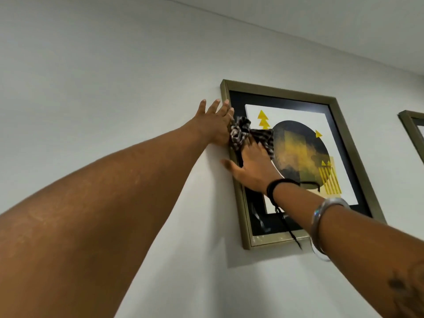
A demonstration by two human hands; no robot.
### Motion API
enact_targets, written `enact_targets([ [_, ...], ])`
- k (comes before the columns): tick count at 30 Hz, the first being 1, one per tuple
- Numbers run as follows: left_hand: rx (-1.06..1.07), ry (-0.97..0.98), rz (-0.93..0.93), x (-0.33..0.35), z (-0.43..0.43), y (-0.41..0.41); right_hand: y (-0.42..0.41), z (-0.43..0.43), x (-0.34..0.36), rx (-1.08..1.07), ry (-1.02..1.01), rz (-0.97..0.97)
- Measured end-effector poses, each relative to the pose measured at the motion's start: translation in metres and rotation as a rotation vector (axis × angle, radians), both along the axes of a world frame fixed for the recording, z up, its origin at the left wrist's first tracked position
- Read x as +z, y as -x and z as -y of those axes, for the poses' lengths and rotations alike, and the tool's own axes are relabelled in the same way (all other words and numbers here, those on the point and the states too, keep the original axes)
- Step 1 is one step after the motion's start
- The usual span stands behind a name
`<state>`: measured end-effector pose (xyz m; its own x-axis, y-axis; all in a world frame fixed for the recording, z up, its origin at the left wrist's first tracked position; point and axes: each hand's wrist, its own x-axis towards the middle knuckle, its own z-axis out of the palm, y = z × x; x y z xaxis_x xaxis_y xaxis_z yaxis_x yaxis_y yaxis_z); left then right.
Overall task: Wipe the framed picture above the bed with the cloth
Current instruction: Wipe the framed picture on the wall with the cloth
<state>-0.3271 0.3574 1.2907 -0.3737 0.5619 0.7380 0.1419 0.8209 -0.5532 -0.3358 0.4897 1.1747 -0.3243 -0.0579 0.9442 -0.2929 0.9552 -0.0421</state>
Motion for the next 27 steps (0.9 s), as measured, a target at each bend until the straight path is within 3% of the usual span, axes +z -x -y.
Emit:
enact_targets([
  [7, 0.026, 0.024, -0.017, -0.004, -0.001, -0.005, 0.002, 0.012, -0.082, 0.173, 0.063, -0.152],
  [14, 0.103, 0.021, 0.004, -0.015, -0.007, -0.009, -0.003, 0.0, -0.167, 0.246, -0.041, -0.125],
  [19, 0.15, 0.001, -0.016, -0.018, -0.013, -0.014, 0.001, -0.037, -0.211, 0.083, -0.071, -0.104],
  [27, 0.11, -0.024, -0.009, -0.02, -0.013, -0.013, 0.001, -0.096, -0.211, -0.057, 0.257, -0.062],
])
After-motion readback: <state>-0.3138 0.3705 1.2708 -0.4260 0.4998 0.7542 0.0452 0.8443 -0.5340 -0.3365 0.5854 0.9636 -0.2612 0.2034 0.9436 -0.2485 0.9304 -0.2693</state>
